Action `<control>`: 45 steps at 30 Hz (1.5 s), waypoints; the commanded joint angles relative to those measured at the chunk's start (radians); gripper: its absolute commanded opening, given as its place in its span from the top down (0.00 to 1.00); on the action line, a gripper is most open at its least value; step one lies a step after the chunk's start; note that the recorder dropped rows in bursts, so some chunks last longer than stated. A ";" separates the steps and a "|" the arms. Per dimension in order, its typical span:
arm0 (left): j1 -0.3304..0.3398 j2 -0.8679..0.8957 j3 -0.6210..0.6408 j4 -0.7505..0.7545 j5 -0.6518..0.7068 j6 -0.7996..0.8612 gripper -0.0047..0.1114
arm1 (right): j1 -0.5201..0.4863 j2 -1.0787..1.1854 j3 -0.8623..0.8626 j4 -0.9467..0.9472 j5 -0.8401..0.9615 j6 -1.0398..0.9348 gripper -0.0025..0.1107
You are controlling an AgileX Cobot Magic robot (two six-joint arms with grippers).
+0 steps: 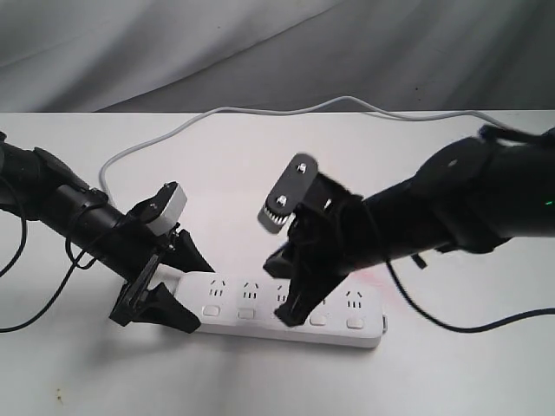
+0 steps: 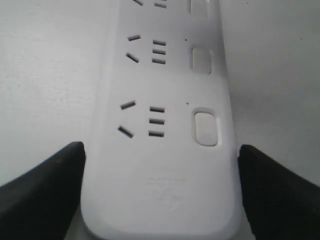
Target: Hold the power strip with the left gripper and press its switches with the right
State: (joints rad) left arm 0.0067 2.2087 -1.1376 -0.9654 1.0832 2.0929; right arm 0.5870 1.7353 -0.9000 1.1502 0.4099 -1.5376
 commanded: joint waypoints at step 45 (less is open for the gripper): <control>0.000 0.051 0.021 0.186 -0.187 -0.045 0.46 | -0.089 0.043 0.073 -0.267 0.049 0.198 0.98</control>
State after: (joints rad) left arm 0.0067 2.2087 -1.1376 -0.9654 1.0832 2.0929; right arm 0.5063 1.7602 -0.8336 0.8693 0.4702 -1.3306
